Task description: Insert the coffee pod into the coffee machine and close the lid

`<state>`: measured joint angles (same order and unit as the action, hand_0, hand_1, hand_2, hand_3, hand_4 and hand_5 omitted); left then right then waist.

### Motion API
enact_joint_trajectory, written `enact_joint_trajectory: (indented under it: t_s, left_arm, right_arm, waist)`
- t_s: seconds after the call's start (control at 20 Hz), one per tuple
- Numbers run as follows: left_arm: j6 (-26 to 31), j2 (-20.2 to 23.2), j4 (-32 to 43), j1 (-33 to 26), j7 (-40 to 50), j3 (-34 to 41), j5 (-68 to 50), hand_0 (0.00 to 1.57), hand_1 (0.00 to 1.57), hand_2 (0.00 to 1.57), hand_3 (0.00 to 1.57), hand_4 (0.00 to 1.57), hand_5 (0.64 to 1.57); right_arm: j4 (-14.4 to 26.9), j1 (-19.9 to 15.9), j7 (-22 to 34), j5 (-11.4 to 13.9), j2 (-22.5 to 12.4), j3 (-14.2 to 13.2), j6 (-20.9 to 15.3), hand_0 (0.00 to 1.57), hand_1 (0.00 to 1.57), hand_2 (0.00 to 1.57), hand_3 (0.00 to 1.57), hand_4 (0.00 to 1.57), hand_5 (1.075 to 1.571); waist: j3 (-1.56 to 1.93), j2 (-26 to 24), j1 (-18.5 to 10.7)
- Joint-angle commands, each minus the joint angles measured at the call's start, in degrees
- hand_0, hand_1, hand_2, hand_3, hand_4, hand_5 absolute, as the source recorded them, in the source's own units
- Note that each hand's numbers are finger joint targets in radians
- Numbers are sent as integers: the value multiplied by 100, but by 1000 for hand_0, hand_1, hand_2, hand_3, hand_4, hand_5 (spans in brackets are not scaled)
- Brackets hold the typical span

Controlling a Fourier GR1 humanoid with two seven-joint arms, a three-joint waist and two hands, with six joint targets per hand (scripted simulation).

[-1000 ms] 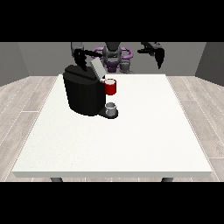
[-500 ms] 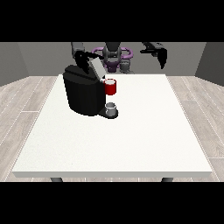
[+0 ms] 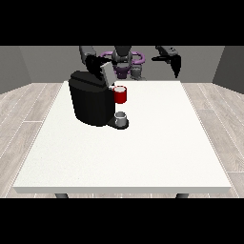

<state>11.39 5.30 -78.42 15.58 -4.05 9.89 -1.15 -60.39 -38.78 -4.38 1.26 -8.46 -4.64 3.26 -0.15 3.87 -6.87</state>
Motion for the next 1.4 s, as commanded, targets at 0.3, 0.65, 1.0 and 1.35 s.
enact_joint_trajectory:
  t_s: [0.3, 0.65, 1.0, 1.35]
  left_arm:
    - [141, 263, -29, -152, 139, 94, -220, 0, 0, 0, 0, 131, 1571]
    - [-93, 59, 189, -72, -20, -63, -95, 0, 0, 0, 0, 121, 1571]
    - [-42, 134, 89, -169, -259, -105, -87, 0, 0, 0, 0, 0, 1571]
    - [-211, -1, 372, -353, -696, -36, -48, 0, 0, 0, 0, 145, 1571]
  right_arm:
    - [273, -274, 165, 287, 138, 212, -11, 0, 0, 0, 0, 140, 1571]
    - [335, -703, 304, 688, 295, 467, -183, 0, 0, 0, 0, 124, 1571]
    - [357, -764, 129, 654, 596, 443, -258, 0, 0, 0, 0, 126, 1571]
    - [-346, 425, -524, 20, 836, 1212, 48, 0, 0, 0, 0, 275, 1571]
  waist:
    - [15, -105, -123]
    - [15, -73, -115]
    - [15, -155, -110]
    - [15, -632, 386]
